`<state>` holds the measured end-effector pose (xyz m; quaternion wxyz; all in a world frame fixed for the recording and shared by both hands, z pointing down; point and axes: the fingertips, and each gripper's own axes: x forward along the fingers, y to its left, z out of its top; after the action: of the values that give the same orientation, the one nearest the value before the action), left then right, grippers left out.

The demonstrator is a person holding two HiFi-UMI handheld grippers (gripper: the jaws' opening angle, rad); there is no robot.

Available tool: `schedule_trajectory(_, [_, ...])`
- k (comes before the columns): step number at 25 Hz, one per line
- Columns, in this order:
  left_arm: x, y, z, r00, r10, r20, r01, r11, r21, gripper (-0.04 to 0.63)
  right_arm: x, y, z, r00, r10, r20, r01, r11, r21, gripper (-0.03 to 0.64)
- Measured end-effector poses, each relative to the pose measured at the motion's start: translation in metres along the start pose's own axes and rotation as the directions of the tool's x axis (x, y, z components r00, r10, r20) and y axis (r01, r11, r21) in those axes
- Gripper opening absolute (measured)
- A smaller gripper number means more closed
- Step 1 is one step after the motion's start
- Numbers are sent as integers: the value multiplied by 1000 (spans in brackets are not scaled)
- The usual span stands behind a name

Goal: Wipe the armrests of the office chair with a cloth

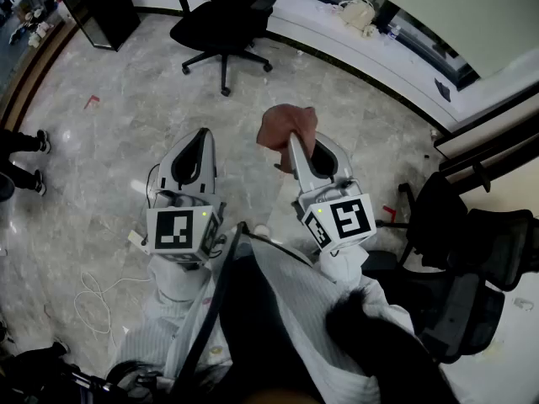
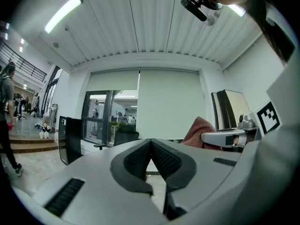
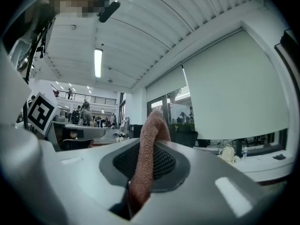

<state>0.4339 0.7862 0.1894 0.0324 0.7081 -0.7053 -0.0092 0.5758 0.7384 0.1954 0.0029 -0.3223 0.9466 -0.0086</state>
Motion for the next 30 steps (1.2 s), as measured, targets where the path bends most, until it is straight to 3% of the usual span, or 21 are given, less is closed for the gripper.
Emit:
schedule_trajectory(17, [25,-6,-4,1000,0,-4,0,1000,7,5,9,-22,-3,1000,3,24,-4,1000,31,38])
schedule_trajectory(20, [35,-8,-9,1000,29,-12,-29,1000,10,5,11,-33,-7,1000,19,24,-19,999,32,40])
schedule_trajectory(25, [61,14,-17,996,78,-37,-79,997,-12,5,43,-51,-16,999,35,12,-35,999,41,40])
schedule_trajectory(30, [109,67,-23,992,119,-45,-119,993,-11,5,113,-69,-27,998,60,-5,-60,997,56,40])
